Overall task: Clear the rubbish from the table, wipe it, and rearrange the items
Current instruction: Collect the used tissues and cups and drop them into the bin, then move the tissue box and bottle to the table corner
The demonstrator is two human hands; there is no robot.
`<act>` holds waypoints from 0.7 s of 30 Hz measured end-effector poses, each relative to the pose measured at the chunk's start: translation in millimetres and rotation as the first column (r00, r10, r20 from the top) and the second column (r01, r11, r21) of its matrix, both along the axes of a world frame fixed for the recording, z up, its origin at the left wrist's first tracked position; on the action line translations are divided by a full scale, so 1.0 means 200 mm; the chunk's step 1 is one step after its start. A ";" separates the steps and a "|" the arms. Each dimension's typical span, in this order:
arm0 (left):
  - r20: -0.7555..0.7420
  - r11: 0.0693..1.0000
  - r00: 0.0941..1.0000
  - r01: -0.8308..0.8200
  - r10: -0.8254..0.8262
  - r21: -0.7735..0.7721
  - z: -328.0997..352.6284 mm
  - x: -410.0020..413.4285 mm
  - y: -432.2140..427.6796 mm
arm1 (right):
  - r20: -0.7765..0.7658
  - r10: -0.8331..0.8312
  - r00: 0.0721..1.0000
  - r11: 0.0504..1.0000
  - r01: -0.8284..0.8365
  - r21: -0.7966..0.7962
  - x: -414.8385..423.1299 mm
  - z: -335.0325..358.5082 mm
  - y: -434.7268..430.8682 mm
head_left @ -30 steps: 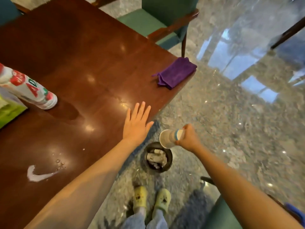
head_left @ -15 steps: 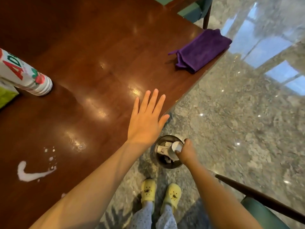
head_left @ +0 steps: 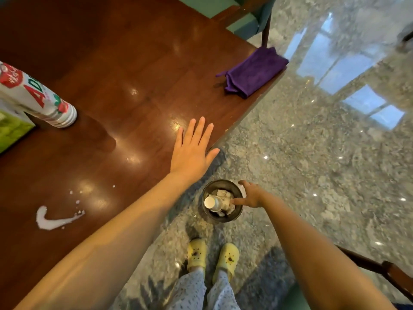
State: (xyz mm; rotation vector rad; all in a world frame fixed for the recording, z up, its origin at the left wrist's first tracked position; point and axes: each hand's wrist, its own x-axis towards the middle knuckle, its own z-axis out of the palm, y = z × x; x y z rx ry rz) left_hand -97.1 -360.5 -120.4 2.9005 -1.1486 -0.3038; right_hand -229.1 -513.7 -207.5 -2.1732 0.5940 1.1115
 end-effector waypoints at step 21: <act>-0.461 0.932 0.885 0.216 -0.061 0.291 1.00 0.14 -0.06 | -0.010 0.291 0.957 0.942 -0.289 -0.172 0.25 1.59 -0.14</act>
